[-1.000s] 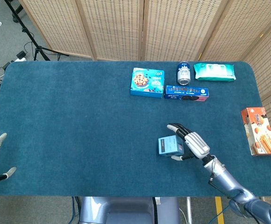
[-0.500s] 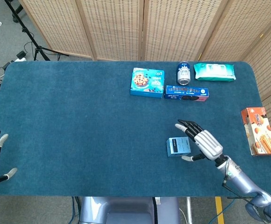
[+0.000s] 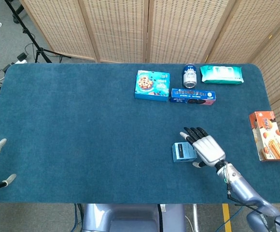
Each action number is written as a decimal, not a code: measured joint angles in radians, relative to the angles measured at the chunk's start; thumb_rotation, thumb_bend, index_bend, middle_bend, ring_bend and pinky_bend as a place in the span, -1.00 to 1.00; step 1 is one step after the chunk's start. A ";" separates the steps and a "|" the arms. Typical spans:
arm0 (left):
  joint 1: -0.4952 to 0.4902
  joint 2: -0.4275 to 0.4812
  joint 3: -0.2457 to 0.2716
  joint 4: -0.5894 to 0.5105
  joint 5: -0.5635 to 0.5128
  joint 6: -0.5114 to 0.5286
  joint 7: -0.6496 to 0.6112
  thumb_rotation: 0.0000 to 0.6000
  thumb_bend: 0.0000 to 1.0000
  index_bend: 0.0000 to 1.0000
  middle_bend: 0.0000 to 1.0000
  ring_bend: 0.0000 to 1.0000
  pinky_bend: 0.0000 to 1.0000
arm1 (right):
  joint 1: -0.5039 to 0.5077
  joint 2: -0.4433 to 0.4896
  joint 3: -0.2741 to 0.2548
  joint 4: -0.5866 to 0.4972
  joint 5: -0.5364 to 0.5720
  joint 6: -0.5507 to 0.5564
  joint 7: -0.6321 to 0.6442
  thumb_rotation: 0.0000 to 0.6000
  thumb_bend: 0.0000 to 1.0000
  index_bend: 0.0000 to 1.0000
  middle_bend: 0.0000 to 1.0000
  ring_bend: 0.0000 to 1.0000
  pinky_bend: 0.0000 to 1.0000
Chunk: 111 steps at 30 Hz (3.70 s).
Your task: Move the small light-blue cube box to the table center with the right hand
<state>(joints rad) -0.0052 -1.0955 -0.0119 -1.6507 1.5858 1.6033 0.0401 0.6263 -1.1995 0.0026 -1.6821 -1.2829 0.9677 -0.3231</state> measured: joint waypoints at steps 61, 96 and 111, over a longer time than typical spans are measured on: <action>-0.007 -0.003 0.003 -0.004 -0.005 -0.022 0.012 1.00 -1.00 -1.00 -1.00 -1.00 -1.00 | -0.092 -0.446 0.089 0.414 -0.179 0.268 0.913 1.00 -0.12 -0.02 -0.01 -0.57 -0.41; -0.007 -0.006 0.007 -0.005 0.003 -0.020 0.021 1.00 -1.00 -1.00 -1.00 -1.00 -1.00 | -0.130 -0.443 0.026 0.580 -0.312 0.341 1.102 1.00 -0.82 -1.00 -1.00 -1.00 -0.95; 0.000 -0.014 -0.003 0.003 0.000 0.003 0.024 1.00 -1.00 -1.00 -1.00 -1.00 -1.00 | -0.198 -0.233 0.023 0.410 -0.340 0.450 0.713 1.00 -0.90 -1.00 -1.00 -1.00 -1.00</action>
<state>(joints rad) -0.0052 -1.1099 -0.0145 -1.6479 1.5863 1.6064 0.0640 0.4281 -1.4321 0.0258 -1.2725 -1.6231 1.4177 0.3901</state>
